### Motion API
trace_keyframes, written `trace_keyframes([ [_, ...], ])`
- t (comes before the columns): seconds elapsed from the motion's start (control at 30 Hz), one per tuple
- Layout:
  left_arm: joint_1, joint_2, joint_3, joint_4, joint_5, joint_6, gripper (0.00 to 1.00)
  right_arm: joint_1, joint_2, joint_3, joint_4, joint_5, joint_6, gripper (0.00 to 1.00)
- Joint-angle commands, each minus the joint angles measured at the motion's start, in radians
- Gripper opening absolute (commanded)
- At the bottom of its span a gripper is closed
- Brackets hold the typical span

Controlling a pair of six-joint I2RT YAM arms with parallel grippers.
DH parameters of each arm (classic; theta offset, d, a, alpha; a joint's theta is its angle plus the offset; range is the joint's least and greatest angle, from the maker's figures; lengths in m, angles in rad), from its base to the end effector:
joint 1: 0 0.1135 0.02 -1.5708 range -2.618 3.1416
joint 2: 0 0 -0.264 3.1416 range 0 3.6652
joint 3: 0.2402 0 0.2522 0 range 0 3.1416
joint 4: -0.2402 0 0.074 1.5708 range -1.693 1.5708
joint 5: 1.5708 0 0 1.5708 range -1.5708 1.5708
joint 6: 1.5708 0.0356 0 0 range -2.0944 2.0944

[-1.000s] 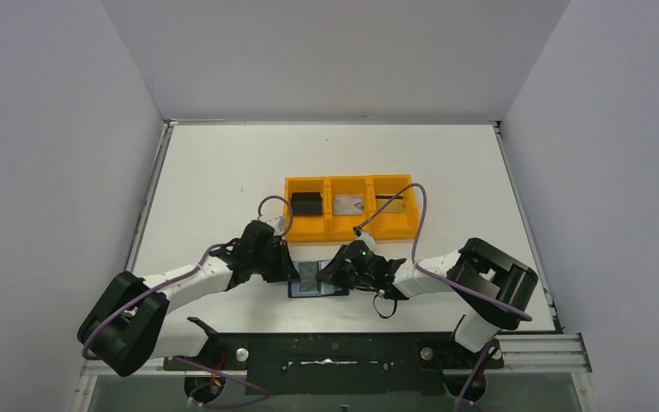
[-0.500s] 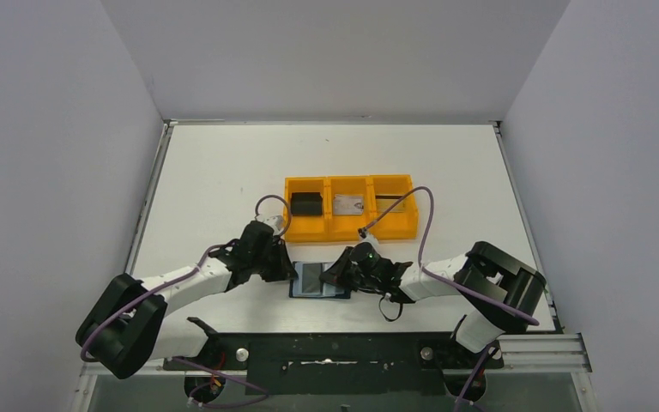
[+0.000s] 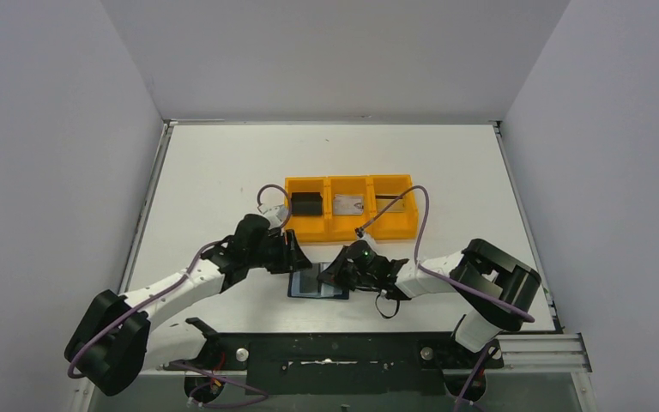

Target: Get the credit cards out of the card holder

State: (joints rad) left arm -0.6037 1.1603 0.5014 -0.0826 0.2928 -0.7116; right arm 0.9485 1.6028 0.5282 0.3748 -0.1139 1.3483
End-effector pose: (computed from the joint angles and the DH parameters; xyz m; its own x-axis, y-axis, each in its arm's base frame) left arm 0.1792 -0.1361 0.1800 -0.8905 -0.1454 -0.4312 0.1812 0.7558 -0.6292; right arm 0.1608 0.2311 0.1201 -0.9196 0.3805 -0.0974 0.1769 0.6226 0.7623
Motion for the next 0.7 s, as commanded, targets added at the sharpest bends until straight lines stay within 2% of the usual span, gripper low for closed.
trace_keyframes([
  [0.0, -0.007, 0.045, 0.032, 0.091, 0.089, -0.013, 0.41, -0.005, -0.008, 0.041, -0.075, 0.015, -0.017, 0.00],
  [0.07, -0.008, 0.076, -0.006, 0.139, 0.110, -0.039, 0.38, -0.006, -0.020, 0.046, -0.091, 0.030, -0.020, 0.00],
  [0.3, -0.010, 0.132, -0.103, 0.174, 0.035, -0.093, 0.31, -0.006, -0.021, 0.053, -0.122, 0.038, -0.019, 0.01],
  [0.67, -0.010, 0.080, -0.101, 0.051, -0.074, -0.066, 0.24, -0.005, -0.040, 0.069, -0.164, 0.045, -0.026, 0.02],
])
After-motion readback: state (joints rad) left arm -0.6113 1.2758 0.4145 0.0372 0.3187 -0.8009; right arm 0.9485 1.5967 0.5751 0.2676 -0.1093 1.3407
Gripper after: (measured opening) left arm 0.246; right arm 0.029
